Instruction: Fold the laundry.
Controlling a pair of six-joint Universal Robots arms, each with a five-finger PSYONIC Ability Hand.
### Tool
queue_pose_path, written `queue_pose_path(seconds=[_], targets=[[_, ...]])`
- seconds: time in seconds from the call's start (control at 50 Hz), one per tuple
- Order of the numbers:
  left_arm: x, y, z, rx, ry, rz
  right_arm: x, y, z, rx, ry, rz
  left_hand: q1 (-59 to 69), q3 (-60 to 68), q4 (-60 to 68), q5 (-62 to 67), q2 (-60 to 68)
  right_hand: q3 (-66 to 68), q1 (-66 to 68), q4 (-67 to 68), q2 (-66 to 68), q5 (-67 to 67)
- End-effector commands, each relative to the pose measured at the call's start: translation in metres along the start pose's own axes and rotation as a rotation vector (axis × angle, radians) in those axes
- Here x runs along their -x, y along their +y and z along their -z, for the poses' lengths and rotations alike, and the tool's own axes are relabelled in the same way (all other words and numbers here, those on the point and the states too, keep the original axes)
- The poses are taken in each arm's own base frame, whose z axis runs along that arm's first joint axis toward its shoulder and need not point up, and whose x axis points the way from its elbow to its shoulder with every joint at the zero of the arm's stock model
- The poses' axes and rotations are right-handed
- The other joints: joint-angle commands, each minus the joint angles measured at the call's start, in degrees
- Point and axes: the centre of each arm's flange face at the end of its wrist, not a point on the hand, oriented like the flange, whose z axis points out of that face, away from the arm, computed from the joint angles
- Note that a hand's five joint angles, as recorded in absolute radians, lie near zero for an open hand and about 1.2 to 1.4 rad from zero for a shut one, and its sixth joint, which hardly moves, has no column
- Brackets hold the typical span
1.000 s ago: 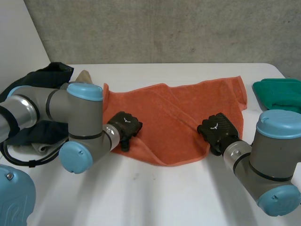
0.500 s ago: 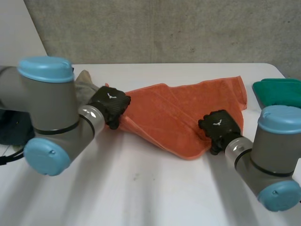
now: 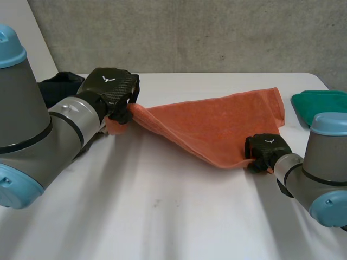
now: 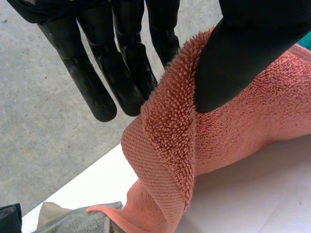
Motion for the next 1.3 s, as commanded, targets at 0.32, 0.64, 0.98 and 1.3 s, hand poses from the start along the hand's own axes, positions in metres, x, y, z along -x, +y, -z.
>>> queue_pose_path(seconds=[0.32, 0.64, 0.98, 1.3], targets=[[0.042, -0.014, 0.032, -0.04, -0.132, 0.021, -0.036, -0.159, 0.123, -0.28, 0.305, 0.621, 13.24, 11.71, 11.21, 14.05, 11.32, 23.96, 22.88, 24.05, 22.79, 24.02], [0.036, 0.063, -0.059, 0.084, -0.106, -0.055, -0.049, -0.116, 0.032, -0.001, 0.192, 0.668, 13.24, 11.71, 11.21, 14.05, 11.32, 23.96, 22.88, 24.05, 22.79, 24.02], [0.103, -0.118, -0.085, -0.809, -0.481, -0.085, -0.081, -0.278, 0.063, -0.909, 0.713, 0.634, 13.24, 11.71, 11.21, 14.05, 11.32, 23.96, 22.88, 24.05, 22.79, 24.02], [0.064, 0.017, -0.054, -0.343, -0.345, -0.071, -0.054, -0.176, 0.023, -0.555, 0.298, 0.707, 13.24, 11.71, 11.21, 14.05, 11.32, 23.96, 22.88, 24.05, 22.79, 24.02]])
